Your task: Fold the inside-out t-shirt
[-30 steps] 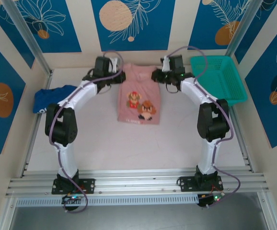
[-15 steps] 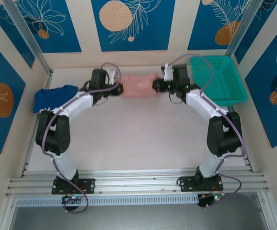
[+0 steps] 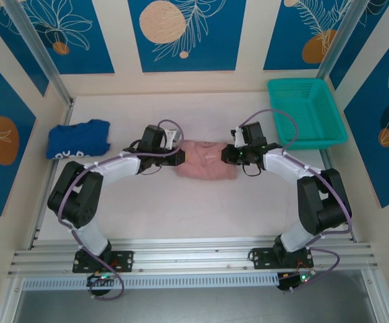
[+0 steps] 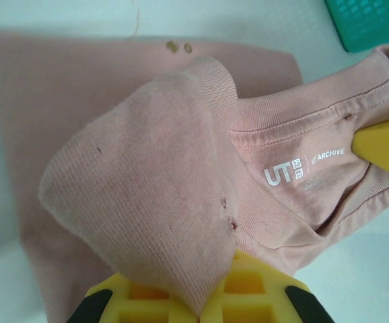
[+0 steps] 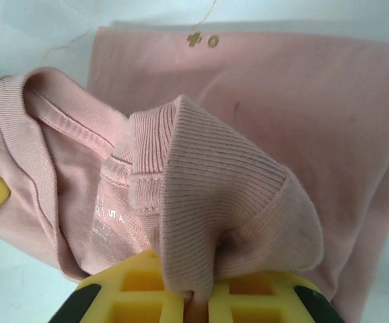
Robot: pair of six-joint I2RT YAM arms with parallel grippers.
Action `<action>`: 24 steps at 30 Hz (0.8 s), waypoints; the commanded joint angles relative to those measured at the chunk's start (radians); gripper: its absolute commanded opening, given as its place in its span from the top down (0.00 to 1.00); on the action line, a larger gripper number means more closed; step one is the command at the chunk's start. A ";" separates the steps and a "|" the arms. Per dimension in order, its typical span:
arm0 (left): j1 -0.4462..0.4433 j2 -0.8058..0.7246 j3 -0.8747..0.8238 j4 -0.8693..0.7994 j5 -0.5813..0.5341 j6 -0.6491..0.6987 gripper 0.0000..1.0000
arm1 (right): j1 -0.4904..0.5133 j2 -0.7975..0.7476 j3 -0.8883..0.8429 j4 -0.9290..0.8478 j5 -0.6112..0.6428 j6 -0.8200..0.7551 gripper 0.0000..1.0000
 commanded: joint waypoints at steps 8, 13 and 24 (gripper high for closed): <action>0.013 0.154 0.239 -0.052 -0.049 0.135 0.96 | -0.070 0.085 0.139 -0.085 0.036 -0.053 0.97; 0.030 0.339 0.408 -0.162 -0.186 0.135 0.84 | -0.094 0.305 0.305 -0.149 0.084 -0.064 0.85; 0.059 0.285 0.411 -0.293 -0.226 0.092 0.21 | -0.095 0.253 0.347 -0.255 0.136 -0.100 0.38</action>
